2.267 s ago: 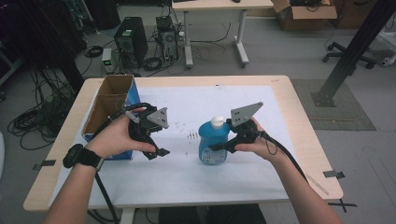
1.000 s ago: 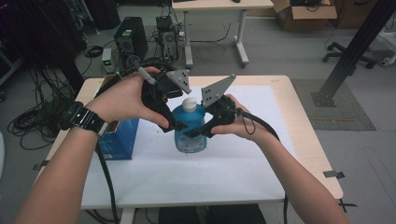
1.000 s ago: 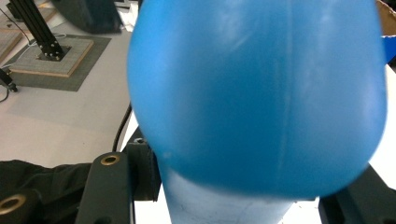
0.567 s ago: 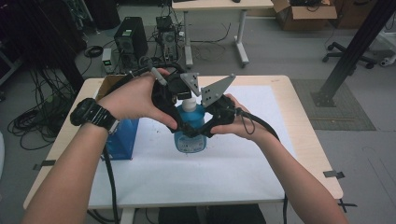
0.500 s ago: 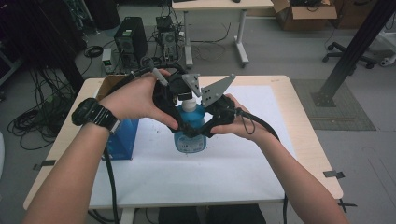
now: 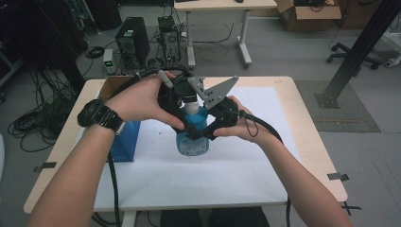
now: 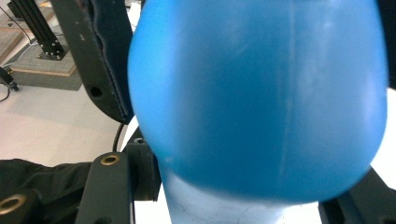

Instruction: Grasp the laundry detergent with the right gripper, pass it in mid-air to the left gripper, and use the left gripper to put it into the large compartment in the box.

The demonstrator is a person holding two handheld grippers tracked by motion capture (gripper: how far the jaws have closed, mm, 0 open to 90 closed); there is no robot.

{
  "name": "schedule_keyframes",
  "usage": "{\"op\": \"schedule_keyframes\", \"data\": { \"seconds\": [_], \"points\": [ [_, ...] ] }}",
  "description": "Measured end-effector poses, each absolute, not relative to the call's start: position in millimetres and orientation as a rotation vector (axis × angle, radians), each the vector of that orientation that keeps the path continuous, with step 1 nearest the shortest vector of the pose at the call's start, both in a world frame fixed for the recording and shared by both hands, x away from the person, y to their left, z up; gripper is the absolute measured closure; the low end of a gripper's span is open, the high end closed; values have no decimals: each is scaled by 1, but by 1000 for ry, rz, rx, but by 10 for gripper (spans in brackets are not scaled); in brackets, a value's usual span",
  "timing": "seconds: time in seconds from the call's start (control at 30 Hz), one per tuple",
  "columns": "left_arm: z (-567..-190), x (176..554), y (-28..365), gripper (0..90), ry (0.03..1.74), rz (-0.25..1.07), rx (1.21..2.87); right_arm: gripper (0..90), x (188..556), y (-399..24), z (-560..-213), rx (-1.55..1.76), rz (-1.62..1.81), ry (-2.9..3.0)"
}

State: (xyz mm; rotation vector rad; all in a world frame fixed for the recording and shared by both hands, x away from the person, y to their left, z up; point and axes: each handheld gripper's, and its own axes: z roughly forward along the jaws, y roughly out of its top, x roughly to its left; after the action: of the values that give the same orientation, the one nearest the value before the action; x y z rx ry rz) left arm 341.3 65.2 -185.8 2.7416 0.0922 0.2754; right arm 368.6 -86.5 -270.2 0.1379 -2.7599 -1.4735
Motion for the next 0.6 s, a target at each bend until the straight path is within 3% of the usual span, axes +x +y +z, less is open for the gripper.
{"op": "schedule_keyframes", "data": {
  "seconds": [0.6],
  "points": [
    [-187,340,61,266,85,262,2742,424,368,-88,-272,133,-1477,-2765]
  ]
}}
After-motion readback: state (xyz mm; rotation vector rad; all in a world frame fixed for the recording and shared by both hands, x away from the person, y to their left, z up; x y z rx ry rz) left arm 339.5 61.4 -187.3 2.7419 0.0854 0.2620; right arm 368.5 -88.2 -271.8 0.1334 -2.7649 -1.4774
